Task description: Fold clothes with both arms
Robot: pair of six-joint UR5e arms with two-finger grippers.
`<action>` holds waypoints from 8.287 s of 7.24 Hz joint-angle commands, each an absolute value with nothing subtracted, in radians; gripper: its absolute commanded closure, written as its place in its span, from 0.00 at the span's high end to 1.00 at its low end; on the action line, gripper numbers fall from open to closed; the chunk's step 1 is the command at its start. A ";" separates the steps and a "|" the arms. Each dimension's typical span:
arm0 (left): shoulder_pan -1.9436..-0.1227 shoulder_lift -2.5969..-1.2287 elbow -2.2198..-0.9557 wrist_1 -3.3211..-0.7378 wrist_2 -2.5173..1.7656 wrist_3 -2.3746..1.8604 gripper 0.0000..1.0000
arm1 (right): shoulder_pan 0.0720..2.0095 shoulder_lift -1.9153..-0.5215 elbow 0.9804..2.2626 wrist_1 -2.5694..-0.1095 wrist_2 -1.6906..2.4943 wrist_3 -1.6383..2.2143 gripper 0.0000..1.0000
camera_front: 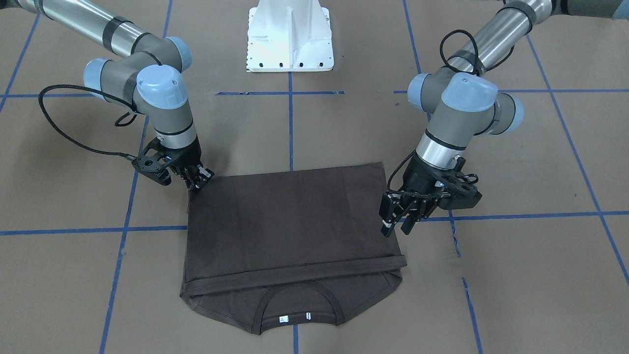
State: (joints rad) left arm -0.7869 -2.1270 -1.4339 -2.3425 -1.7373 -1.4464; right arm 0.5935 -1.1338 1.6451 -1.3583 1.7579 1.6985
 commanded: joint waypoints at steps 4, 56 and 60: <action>-0.782 -2.129 -1.488 -2.338 -1.741 -1.463 0.60 | 0.344 -1.507 2.193 -1.367 1.914 1.766 0.00; -0.796 -2.132 -1.603 -2.189 -1.896 -1.614 0.62 | 0.325 -1.145 1.971 -1.787 1.709 1.161 0.99; -0.798 -2.131 -1.603 -2.186 -1.894 -1.612 0.62 | 0.337 -1.111 1.853 -1.441 1.706 1.873 0.67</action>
